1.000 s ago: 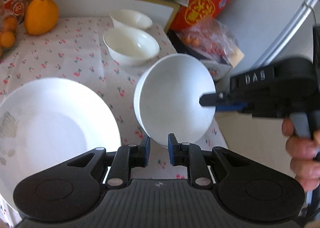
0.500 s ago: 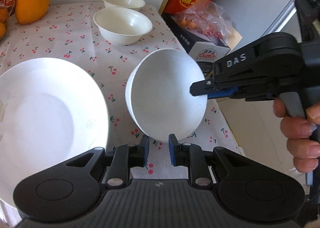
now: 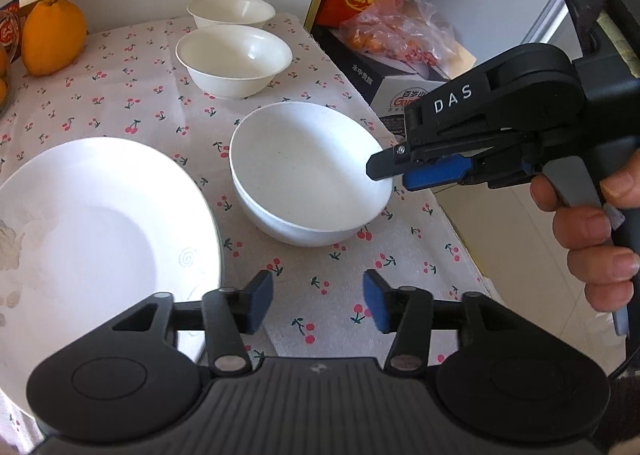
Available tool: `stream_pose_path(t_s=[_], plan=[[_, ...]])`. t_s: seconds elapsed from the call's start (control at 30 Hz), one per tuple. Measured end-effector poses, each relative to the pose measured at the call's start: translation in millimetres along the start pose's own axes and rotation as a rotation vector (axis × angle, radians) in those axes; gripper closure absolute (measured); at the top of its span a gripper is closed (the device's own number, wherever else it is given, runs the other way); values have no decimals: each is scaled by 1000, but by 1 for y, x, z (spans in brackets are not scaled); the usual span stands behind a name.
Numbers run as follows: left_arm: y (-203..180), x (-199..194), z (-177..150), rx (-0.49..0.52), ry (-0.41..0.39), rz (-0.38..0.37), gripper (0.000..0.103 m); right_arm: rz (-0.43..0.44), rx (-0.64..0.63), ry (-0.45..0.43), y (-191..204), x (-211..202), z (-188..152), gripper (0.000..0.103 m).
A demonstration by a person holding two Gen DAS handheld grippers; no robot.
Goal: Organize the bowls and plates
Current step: 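Lower the white bowl onto the tablecloth and open both grippers, then move both tools to the larger white bowl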
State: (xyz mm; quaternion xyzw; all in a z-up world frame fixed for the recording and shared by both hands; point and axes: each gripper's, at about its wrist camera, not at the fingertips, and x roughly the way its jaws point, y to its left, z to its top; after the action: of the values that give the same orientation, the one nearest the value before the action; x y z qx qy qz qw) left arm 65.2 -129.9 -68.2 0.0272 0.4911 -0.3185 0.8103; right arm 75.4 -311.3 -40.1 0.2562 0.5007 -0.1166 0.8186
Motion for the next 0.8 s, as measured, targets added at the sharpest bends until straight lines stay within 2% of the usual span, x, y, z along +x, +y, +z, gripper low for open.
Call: stream_pose_path(t_s=[0.17, 0.27, 0.53, 0.63, 0.8], plan=[[0, -7, 1, 6, 0, -13, 39, 28, 23, -20, -4, -5, 2, 50], [0, -12, 1, 14, -9, -16, 33, 48, 36, -33, -6, -9, 3, 44], [11, -26, 6, -21, -6, -73, 26, 81, 56, -64, -5, -15, 4, 32], [16, -30, 9, -48, -8, -93, 18, 101, 61, -80, -4, -19, 5, 28], [23, -38, 17, -92, -32, -124, 17, 129, 58, -118, -1, -25, 7, 25]])
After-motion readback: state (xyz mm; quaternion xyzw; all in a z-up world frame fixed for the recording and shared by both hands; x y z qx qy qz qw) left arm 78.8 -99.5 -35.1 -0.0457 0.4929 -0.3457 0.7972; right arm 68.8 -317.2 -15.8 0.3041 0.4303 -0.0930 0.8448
